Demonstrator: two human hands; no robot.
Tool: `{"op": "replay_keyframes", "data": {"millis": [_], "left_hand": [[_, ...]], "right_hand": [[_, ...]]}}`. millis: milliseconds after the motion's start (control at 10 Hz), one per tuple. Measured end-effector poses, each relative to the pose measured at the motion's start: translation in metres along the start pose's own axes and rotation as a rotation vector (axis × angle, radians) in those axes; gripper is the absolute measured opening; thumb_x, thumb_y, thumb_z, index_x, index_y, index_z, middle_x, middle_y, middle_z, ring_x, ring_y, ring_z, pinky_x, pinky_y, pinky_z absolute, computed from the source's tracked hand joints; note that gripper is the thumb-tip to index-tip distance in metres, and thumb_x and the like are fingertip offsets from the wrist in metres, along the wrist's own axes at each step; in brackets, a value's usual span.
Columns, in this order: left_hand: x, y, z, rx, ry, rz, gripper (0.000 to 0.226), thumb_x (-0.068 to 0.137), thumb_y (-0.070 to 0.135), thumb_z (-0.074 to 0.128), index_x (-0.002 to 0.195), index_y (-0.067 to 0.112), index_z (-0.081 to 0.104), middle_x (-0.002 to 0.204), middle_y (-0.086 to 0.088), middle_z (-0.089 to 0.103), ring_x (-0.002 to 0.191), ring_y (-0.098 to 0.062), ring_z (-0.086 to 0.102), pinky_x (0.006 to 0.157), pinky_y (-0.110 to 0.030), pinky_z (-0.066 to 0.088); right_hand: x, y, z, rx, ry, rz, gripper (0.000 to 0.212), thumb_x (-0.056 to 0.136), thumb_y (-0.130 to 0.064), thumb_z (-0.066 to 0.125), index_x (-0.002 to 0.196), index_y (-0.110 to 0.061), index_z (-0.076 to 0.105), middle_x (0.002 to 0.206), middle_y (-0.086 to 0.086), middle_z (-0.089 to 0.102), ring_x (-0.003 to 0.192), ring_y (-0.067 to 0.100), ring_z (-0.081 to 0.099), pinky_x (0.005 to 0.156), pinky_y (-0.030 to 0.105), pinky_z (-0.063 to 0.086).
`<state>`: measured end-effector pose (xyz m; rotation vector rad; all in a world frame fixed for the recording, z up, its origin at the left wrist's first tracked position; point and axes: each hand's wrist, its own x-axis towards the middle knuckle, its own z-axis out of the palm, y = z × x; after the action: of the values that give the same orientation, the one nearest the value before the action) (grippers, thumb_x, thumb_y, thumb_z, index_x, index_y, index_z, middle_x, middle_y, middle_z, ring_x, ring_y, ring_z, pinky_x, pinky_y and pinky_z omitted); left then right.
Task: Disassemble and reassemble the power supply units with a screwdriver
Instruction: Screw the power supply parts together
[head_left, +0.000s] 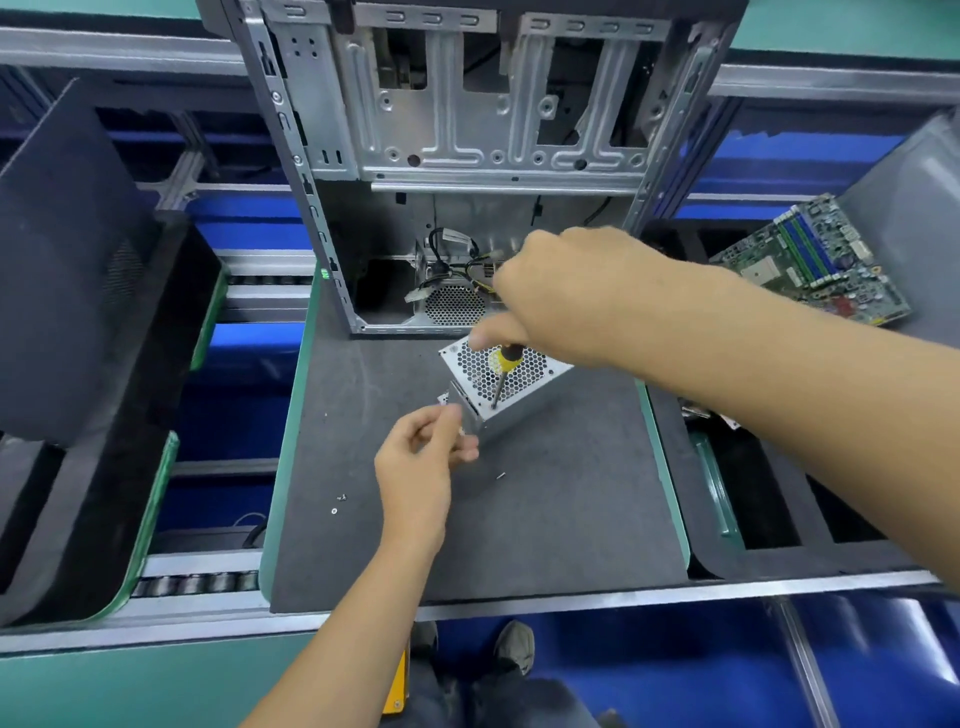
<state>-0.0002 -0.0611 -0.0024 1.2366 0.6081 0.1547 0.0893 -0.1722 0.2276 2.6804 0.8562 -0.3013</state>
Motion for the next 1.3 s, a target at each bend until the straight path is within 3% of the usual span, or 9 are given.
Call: {"op": "replay_keyframes", "data": {"millis": [100, 300, 400, 600, 800, 900, 1000, 1100, 1300], "left_hand": [[-0.012, -0.030, -0.015, 0.421, -0.045, 0.251, 0.005, 0.089, 0.021, 0.074, 0.086, 0.020, 0.070, 0.076, 0.004, 0.070, 0.067, -0.008, 0.066, 0.066, -0.019, 0.049], [-0.009, -0.073, -0.007, 1.051, -0.248, 0.718, 0.016, 0.084, 0.008, 0.079, 0.099, 0.004, 0.077, 0.086, -0.010, 0.064, 0.078, -0.028, 0.064, 0.068, -0.039, 0.057], [-0.008, -0.075, 0.001, 1.096, -0.228, 0.757, 0.012, 0.079, 0.005, 0.083, 0.089, 0.008, 0.078, 0.079, -0.006, 0.062, 0.072, -0.026, 0.063, 0.050, -0.038, 0.054], [-0.005, -0.066, 0.003, 1.211, -0.255, 0.667, 0.007, 0.095, 0.014, 0.067, 0.092, 0.012, 0.073, 0.092, -0.003, 0.066, 0.086, -0.024, 0.063, 0.063, -0.038, 0.054], [-0.025, -0.037, -0.004, 0.759, -0.289, 0.301, 0.010, 0.096, 0.013, 0.065, 0.092, 0.021, 0.069, 0.084, 0.008, 0.069, 0.081, -0.012, 0.066, 0.076, -0.024, 0.051], [-0.042, -0.008, 0.007, 0.361, -0.262, 0.150, 0.017, 0.089, 0.005, 0.072, 0.087, 0.022, 0.071, 0.077, 0.001, 0.072, 0.072, -0.017, 0.071, 0.070, -0.024, 0.056], [-0.049, 0.024, 0.026, 0.099, -0.322, 0.100, 0.020, 0.087, 0.000, 0.074, 0.091, 0.020, 0.070, 0.080, -0.007, 0.073, 0.071, -0.022, 0.072, 0.068, -0.026, 0.057], [-0.050, 0.042, 0.041, 0.242, -0.284, 0.280, 0.028, 0.083, 0.005, 0.079, 0.085, 0.030, 0.065, 0.083, 0.004, 0.074, 0.077, -0.014, 0.071, 0.072, -0.019, 0.055], [-0.045, 0.044, 0.052, 0.490, -0.252, 0.539, 0.039, 0.082, 0.005, 0.080, 0.087, 0.036, 0.056, 0.083, 0.018, 0.071, 0.085, 0.004, 0.068, 0.073, -0.005, 0.045]], "right_hand": [[-0.005, 0.004, 0.009, 0.180, -0.046, -0.161, 0.022, 0.099, -0.032, 0.049, 0.113, -0.015, 0.050, 0.108, 0.005, 0.044, 0.094, 0.031, 0.053, 0.085, 0.044, 0.047], [0.005, -0.003, 0.018, 0.032, 0.073, -0.288, 0.020, 0.096, -0.019, 0.048, 0.115, -0.017, 0.056, 0.100, 0.003, 0.042, 0.094, 0.032, 0.057, 0.078, 0.040, 0.045], [0.005, -0.004, 0.023, -0.013, 0.121, -0.293, 0.018, 0.096, -0.020, 0.051, 0.112, -0.015, 0.057, 0.097, 0.006, 0.042, 0.089, 0.033, 0.057, 0.070, 0.038, 0.038], [-0.008, 0.007, 0.026, 0.087, 0.252, -0.216, 0.027, 0.100, -0.046, 0.047, 0.091, -0.021, 0.044, 0.094, 0.003, 0.056, 0.089, 0.032, 0.060, 0.079, 0.040, 0.049], [-0.026, 0.060, 0.034, 0.760, 0.308, 0.081, 0.024, 0.078, -0.043, 0.078, 0.086, -0.027, 0.062, 0.058, -0.011, 0.062, 0.065, -0.011, 0.057, 0.056, 0.011, 0.040], [-0.037, 0.075, 0.067, 1.381, 0.356, 0.305, 0.012, 0.092, -0.024, 0.068, 0.092, -0.018, 0.058, 0.056, -0.008, 0.063, 0.051, 0.004, 0.053, 0.051, 0.016, 0.040], [-0.044, 0.055, 0.113, 1.664, 0.120, 0.368, 0.019, 0.097, -0.034, 0.060, 0.086, -0.018, 0.056, 0.056, -0.008, 0.038, 0.056, 0.014, 0.034, 0.053, 0.026, 0.029], [-0.051, 0.027, 0.138, 1.669, -0.061, 0.375, 0.030, 0.086, -0.032, 0.075, 0.074, -0.025, 0.048, 0.063, -0.004, 0.055, 0.062, 0.014, 0.055, 0.058, 0.026, 0.045], [-0.045, 0.017, 0.146, 1.891, 0.035, 0.394, 0.041, 0.085, 0.001, 0.072, 0.073, -0.015, 0.036, 0.086, 0.016, 0.075, 0.074, 0.021, 0.071, 0.066, 0.026, 0.058]]}}
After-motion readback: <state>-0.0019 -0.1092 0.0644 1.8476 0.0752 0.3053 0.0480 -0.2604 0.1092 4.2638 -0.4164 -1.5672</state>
